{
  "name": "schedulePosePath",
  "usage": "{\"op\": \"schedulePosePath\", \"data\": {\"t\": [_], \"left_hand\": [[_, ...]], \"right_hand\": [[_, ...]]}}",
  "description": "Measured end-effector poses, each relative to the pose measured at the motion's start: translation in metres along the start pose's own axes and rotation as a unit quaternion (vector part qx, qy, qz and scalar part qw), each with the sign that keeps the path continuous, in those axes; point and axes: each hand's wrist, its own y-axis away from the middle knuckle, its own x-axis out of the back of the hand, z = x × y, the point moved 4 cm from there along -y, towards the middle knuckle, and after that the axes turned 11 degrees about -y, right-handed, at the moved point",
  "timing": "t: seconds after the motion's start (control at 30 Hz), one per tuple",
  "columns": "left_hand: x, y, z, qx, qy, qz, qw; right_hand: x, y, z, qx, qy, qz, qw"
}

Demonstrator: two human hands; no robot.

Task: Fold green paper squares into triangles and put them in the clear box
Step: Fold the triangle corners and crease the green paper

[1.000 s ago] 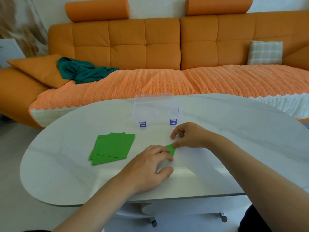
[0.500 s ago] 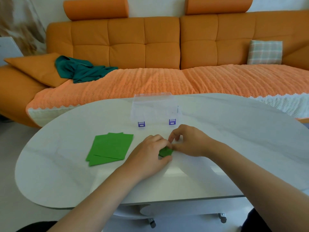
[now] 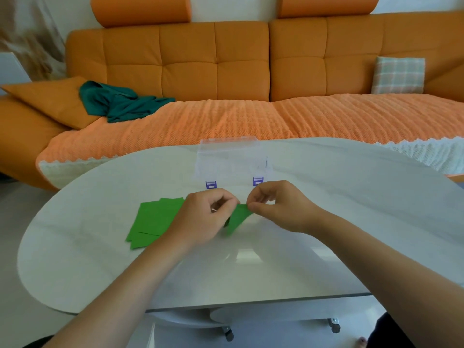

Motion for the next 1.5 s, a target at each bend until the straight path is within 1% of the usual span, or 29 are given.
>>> {"op": "schedulePosePath", "data": {"t": [0.07,0.2,0.37,0.47,0.7,0.8,0.9,1.03,1.17,1.27,1.33,1.43,1.5], "left_hand": [[0.005,0.002,0.001,0.028,0.052,-0.012,0.998],[0.009,0.005,0.001,0.055,0.042,-0.022,0.997],[0.004,0.006,-0.001,0.095,0.056,-0.031,0.993],[0.0,0.007,-0.001,0.099,0.056,-0.041,0.993],[-0.002,0.005,0.0,0.081,0.031,-0.068,0.994],[0.001,0.003,-0.004,0.082,0.028,-0.049,0.995],[0.009,-0.001,-0.011,0.088,0.022,-0.027,0.995],[0.019,-0.004,-0.02,0.101,0.011,-0.005,0.995],[0.035,-0.007,-0.029,0.143,0.068,0.048,0.986],[0.03,-0.003,-0.025,0.143,0.097,0.018,0.985],[0.021,0.0,-0.019,0.133,0.1,-0.007,0.986],[0.014,0.001,-0.014,0.127,0.109,-0.019,0.986],[0.014,0.0,-0.014,0.111,0.088,-0.023,0.99]], "right_hand": [[0.0,0.0,-0.006,-0.017,-0.051,-0.002,0.999],[-0.006,0.001,-0.009,-0.049,-0.1,-0.02,0.994],[-0.015,0.002,-0.011,-0.058,-0.086,-0.016,0.995],[-0.02,0.003,-0.013,-0.049,-0.072,-0.003,0.996],[-0.022,0.0,-0.012,-0.079,-0.039,-0.005,0.996],[-0.018,-0.003,-0.01,-0.091,-0.024,0.001,0.996],[-0.012,-0.004,-0.005,-0.11,-0.033,0.012,0.993],[-0.005,-0.006,0.003,-0.117,-0.021,0.029,0.992],[0.005,-0.004,0.015,-0.14,0.009,0.054,0.989],[0.004,-0.006,0.012,-0.106,-0.053,0.069,0.991],[-0.003,-0.006,0.005,-0.072,-0.095,0.051,0.992],[-0.012,-0.005,0.0,-0.052,-0.069,0.017,0.996],[-0.015,-0.005,-0.003,-0.047,-0.065,0.009,0.997]]}}
